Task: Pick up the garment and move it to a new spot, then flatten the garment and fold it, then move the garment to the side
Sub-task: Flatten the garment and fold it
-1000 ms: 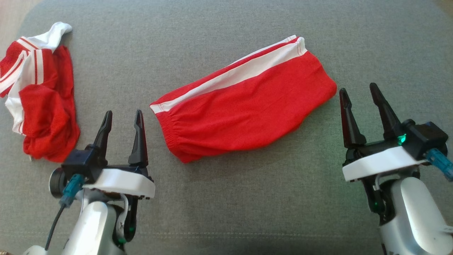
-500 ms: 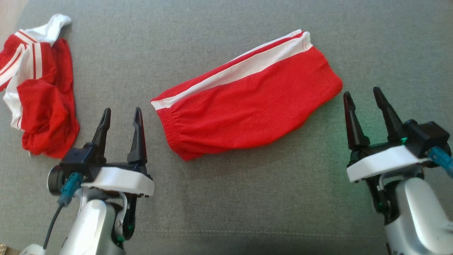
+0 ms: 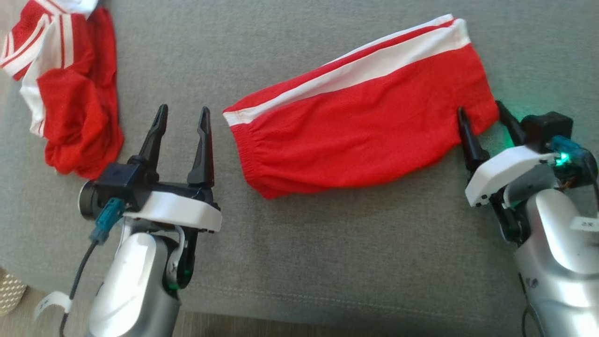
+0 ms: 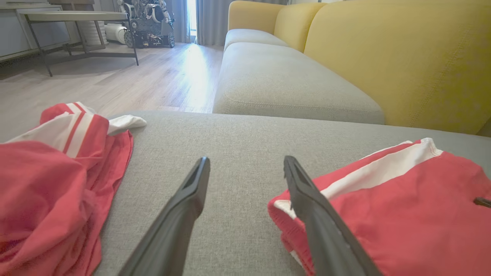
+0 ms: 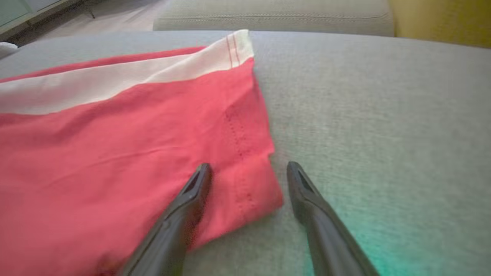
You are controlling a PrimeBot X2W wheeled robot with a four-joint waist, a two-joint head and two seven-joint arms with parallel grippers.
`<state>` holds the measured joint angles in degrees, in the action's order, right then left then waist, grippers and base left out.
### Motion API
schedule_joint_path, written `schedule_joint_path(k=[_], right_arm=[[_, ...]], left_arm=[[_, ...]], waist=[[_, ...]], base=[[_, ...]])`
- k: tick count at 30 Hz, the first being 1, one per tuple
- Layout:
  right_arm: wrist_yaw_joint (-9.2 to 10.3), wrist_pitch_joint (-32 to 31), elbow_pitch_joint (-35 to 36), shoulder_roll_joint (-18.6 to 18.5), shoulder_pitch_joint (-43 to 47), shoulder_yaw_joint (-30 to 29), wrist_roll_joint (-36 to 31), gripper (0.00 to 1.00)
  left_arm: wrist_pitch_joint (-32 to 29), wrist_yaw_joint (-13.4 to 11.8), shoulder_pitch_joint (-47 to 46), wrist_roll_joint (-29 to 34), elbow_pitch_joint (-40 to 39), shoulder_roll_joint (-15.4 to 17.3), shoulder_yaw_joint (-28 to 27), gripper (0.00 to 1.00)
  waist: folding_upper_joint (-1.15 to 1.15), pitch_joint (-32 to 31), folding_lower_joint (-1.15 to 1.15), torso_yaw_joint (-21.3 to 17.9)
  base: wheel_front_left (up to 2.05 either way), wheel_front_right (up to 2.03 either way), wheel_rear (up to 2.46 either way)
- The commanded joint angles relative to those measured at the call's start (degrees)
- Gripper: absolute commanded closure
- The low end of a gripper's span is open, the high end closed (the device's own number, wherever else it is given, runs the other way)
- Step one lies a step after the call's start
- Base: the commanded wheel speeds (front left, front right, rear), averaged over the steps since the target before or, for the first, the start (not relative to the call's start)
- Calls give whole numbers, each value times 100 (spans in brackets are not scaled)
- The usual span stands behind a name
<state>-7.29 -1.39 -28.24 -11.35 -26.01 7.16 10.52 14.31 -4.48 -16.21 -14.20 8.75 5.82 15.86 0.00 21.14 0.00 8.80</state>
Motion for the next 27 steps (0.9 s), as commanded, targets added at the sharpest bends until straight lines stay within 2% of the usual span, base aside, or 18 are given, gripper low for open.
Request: schedule_joint_path(k=[1,4,5,6,7,8,16,27], right_arm=[[-20,-134,-30,12,-150,190,68,0],[-20,-381,-264,47,-260,307,195,0],[-20,-476,-331,53,-282,348,238,5],[-20,-537,-367,68,-305,391,318,56],[-20,-562,-379,73,-329,423,395,80],[-20,-587,-398,69,-349,450,454,100],[-20,-533,-306,83,-216,380,805,100],[-20,-442,678,378,1091,-242,681,100]], left_arm=[[69,25,-188,54,-141,48,-181,0],[69,65,-203,80,-103,22,-188,0],[69,75,-200,89,-88,17,-199,0],[69,83,-193,98,-76,12,-207,0],[69,90,-188,107,-65,6,-214,0],[69,97,-183,116,-56,0,-221,0],[69,158,-142,169,-6,-17,-263,0],[69,131,150,163,-25,100,-402,0]], waist=[[0,51,0,72],[0,35,0,76],[0,17,0,67],[0,4,0,57],[0,-7,0,45],[0,-18,0,30],[0,-126,0,-84],[0,-400,0,-558]], base=[[0,0,0],[0,0,0],[0,0,0],[0,0,0],[0,0,0],[0,0,0],[0,0,0],[0,0,0]])
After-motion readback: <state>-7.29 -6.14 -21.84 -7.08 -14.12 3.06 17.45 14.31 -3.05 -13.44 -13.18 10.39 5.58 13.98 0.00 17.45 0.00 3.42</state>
